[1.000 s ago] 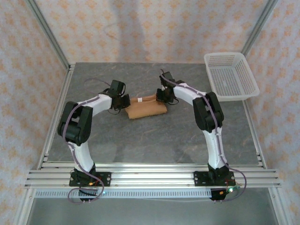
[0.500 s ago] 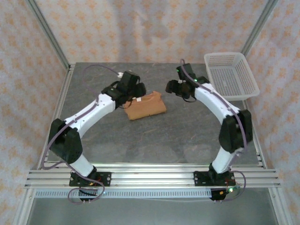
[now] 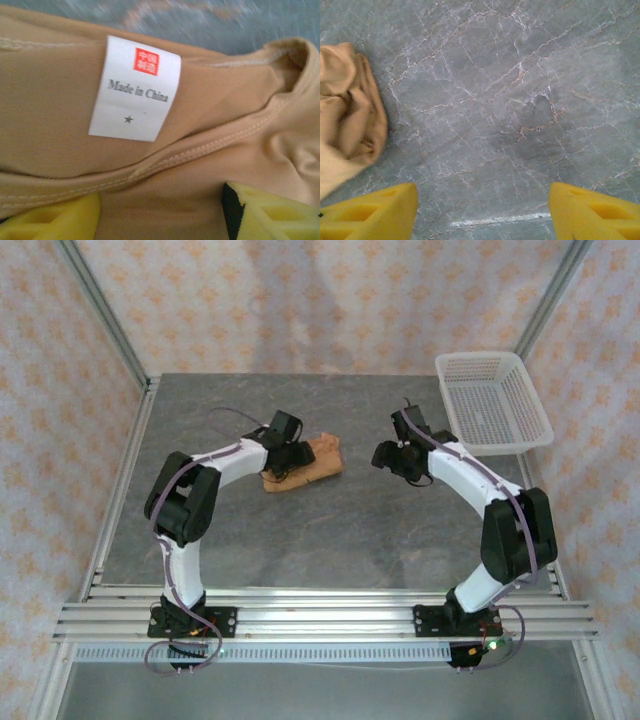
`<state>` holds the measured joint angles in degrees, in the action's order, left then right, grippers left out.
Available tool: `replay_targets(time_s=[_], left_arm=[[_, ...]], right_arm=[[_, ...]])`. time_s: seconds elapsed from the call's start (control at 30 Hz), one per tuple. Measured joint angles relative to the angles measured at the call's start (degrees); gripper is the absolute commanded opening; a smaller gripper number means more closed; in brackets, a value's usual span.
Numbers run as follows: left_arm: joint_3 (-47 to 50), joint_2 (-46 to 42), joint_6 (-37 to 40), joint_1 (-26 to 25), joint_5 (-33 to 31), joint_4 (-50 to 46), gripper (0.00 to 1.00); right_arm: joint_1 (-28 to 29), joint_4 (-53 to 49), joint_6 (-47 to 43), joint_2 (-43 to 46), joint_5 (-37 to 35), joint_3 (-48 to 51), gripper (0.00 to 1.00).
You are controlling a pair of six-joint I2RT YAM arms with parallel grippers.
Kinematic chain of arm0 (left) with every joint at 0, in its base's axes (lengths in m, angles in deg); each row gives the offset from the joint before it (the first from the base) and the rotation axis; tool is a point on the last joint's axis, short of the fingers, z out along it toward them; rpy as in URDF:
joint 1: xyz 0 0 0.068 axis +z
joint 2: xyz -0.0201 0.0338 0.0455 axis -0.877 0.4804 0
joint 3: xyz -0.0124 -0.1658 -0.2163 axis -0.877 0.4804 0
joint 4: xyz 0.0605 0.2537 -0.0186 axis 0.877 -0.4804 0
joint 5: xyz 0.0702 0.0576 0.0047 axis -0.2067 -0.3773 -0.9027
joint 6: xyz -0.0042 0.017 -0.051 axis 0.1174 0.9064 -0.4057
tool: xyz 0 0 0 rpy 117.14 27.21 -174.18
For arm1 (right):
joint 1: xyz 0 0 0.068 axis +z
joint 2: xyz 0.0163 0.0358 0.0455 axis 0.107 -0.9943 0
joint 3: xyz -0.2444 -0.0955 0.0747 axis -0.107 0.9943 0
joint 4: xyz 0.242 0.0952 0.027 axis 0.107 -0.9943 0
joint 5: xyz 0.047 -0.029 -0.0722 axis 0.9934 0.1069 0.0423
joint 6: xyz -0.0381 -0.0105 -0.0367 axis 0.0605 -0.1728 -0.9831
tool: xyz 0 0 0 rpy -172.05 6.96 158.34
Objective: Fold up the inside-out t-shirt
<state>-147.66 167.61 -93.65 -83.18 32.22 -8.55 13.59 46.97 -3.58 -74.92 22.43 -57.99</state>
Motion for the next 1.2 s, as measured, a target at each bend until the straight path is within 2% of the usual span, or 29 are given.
replay_targets(time_s=[0.2, 0.43, 0.57, 0.7, 0.8, 0.93, 1.03, 1.2], left_arm=[[-2.3, 1.2, 5.9, 8.0, 3.2, -2.9, 0.67], [-10.9, 5.9, 15.3, 17.1, 8.1, -9.2, 0.66], [-10.7, 4.8, 17.3, 17.5, 9.4, -11.0, 0.66], [-7.8, -1.3, 17.3, 14.6, 9.3, -12.5, 0.68], [-4.7, -9.1, 15.2, 13.6, 9.1, -12.9, 0.69], [-1.3, -15.9, 10.4, 15.5, 7.5, -10.9, 0.69], [1.0, -14.9, 7.6, 16.9, 7.3, -8.7, 0.69], [1.7, -6.4, 5.1, 19.3, 7.4, -7.5, 0.68]], right_arm=[[0.0, 1.0, 0.0, 0.0, 0.1, 0.4, 0.69], [0.0, 1.5, 0.0, -1.9, 0.3, -0.3, 0.68], [0.0, 3.0, 1.1, -2.8, 2.5, -1.4, 0.53], [1.9, 9.1, 7.0, -5.1, 5.9, -2.6, 0.51], [6.0, 15.4, 12.7, -10.5, 8.0, -7.1, 0.50], [12.5, 23.3, 19.7, -22.2, 11.0, -18.9, 0.47], [15.9, 28.1, 24.2, -30.6, 12.8, -27.2, 0.45], [17.7, 31.9, 30.9, -42.6, 14.6, -37.3, 0.38]])
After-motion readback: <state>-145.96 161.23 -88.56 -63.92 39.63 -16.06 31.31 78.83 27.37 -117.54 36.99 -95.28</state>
